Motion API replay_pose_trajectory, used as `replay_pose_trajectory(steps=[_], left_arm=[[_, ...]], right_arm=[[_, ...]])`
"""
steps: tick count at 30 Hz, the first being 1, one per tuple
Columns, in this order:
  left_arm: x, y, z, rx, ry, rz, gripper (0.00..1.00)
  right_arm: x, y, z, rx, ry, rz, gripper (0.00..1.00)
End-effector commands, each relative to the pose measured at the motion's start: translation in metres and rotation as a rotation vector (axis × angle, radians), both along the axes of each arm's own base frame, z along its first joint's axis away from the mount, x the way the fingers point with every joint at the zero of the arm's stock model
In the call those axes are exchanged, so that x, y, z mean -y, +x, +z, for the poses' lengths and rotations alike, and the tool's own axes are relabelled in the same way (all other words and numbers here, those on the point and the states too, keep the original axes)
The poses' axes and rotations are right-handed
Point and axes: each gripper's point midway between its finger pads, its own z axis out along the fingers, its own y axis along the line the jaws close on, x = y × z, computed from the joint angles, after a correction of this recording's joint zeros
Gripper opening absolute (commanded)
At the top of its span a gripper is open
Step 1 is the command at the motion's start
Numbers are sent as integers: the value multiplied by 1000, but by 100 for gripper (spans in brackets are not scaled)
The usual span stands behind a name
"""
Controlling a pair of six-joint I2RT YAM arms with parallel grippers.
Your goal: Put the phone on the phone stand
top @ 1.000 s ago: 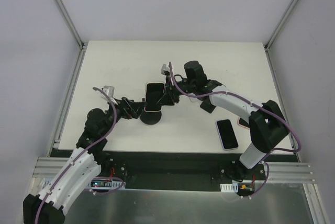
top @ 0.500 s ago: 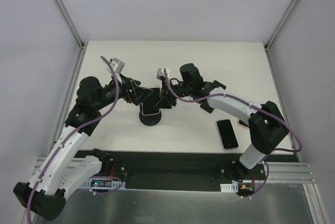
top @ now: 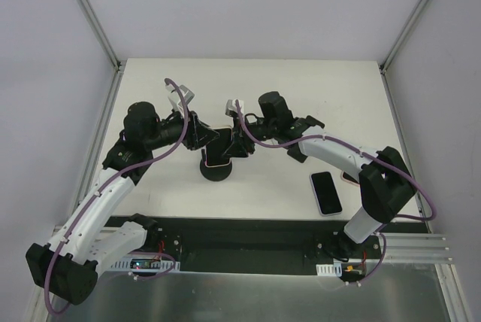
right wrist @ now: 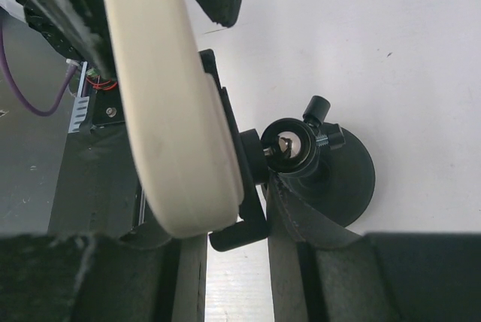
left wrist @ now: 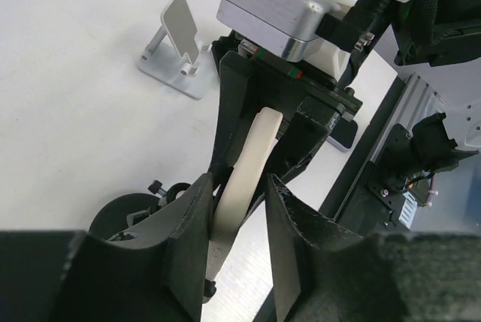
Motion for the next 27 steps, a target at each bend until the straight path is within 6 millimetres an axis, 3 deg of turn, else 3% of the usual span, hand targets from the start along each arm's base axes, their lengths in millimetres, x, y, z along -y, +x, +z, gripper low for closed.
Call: replay_pose_trajectory(steps=[1,3,4,5,6,11,14,15,16,20,21,23,24,26,27], left_arm=[[4,-6,2,20,-8,-41,31],[3,-4,1,14,-5,-28,40],[2,-3,0,10,-6,-18,49],[2,-2,0,4,-8,-6,63],[-1,0,1,-3,-14,23,68],[-6,-1,3,-22,-38,72,53],[-19,5,-1,-52,-37,190,63],[-22,4,2,-86,-63,231,76],[-32,11,-2,-119,-65,321,79],[-46,7,-6,-260,-113,456,85],[-49,6,3,-259,-113,472,85],[-56,3,-4,-296,-67,510,85],[-58,2,3,-287,-68,518,85],[-63,0,-1,-306,-38,539,87],[-65,0,2,-301,-28,556,89]], right_arm=[[-3,3,44,114,103,9,6],[-2,3,44,113,104,7,6],[-2,3,45,119,107,6,6],[-2,4,44,117,106,-1,6],[-2,4,45,120,108,-4,6],[-4,2,49,128,126,-7,5],[-7,6,48,139,120,-47,2],[-6,9,48,142,116,-72,1],[-6,19,49,163,116,-129,0],[-15,22,55,146,134,-198,2],[-18,22,56,153,136,-210,13],[-26,18,60,162,142,-223,30],[-29,17,59,146,139,-225,46],[-31,16,63,134,144,-234,62],[-30,15,67,127,150,-240,74]])
